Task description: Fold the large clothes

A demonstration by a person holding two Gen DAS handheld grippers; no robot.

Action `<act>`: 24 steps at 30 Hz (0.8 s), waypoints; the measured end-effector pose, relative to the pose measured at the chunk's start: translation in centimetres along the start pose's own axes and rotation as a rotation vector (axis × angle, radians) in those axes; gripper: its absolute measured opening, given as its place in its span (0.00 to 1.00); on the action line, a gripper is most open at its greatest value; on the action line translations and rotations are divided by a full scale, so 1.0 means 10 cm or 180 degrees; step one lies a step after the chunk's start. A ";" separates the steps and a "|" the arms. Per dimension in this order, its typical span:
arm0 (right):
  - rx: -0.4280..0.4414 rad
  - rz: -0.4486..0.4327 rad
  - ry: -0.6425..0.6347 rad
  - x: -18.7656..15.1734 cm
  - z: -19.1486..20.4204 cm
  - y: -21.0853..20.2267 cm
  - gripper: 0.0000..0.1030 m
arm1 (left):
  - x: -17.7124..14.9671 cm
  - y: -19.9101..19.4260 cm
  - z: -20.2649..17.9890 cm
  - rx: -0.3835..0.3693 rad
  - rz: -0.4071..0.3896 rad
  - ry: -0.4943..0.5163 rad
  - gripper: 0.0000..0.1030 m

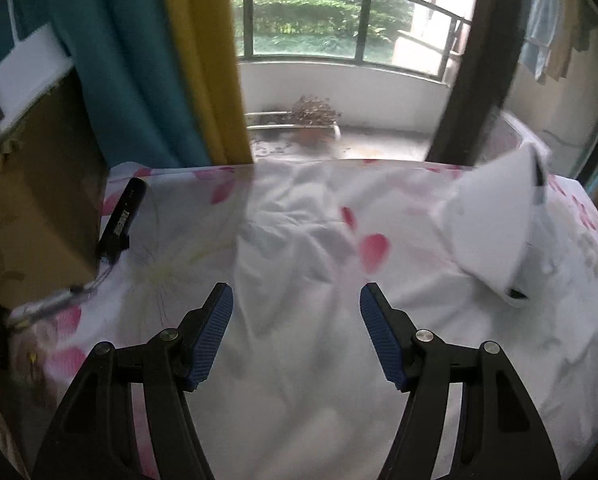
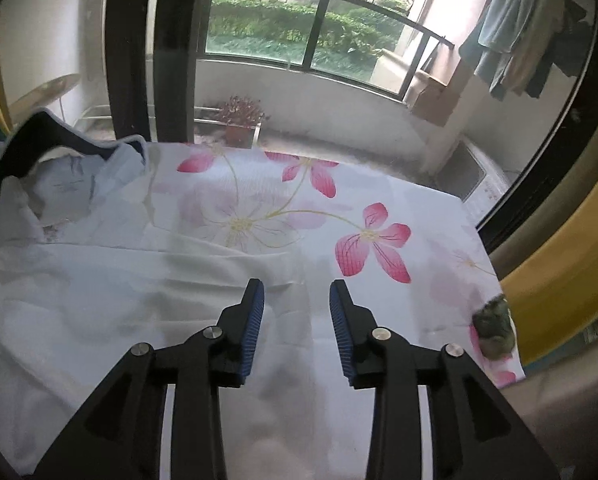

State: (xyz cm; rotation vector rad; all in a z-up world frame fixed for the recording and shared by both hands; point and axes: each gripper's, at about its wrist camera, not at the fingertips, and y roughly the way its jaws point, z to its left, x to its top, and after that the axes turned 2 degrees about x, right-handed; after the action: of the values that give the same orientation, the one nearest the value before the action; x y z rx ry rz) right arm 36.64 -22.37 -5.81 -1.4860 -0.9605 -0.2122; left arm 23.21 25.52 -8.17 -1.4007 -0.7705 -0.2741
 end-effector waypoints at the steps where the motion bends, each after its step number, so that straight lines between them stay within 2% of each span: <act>1: -0.0005 -0.0005 0.0004 -0.01 0.02 -0.06 0.32 | 0.03 0.10 0.04 -0.0008 0.0033 0.0004 0.63; 4: 0.0009 0.0006 0.0027 -0.06 0.07 -0.16 0.33 | 0.09 0.38 0.14 0.0008 0.0251 -0.0008 0.48; 6: 0.0015 0.0028 0.0042 -0.11 0.10 -0.20 0.32 | 0.11 0.40 0.16 -0.0025 0.0180 0.0030 0.47; 8: 0.0016 0.0050 0.0055 -0.17 0.14 -0.24 0.33 | 0.12 0.41 0.14 -0.0043 0.0170 0.0070 0.26; 9: 0.0018 0.0060 0.0062 -0.19 0.16 -0.26 0.32 | 0.12 0.41 0.12 -0.0058 0.0165 0.0115 0.07; 10: 0.0026 0.0069 0.0075 -0.22 0.17 -0.27 0.32 | 0.11 0.41 0.11 -0.0098 0.0179 0.0120 0.03; 13: 0.0062 0.0092 0.0116 -0.27 0.19 -0.32 0.32 | 0.11 0.33 0.12 -0.0167 0.0095 0.0056 0.03; 15: 0.0087 0.0081 0.0131 -0.29 0.21 -0.37 0.32 | 0.14 0.14 0.14 -0.0195 -0.0061 -0.0004 0.03; 24: 0.0283 -0.0131 0.0128 -0.38 0.34 -0.71 0.32 | 0.43 -1.18 0.02 -0.0225 -0.1042 -0.0065 0.03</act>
State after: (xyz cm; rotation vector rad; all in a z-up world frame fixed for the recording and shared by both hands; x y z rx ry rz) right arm 28.22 -21.98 -3.70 -1.3767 -0.9570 -0.2256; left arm 19.19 24.58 3.72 -1.3414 -1.0158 -0.5460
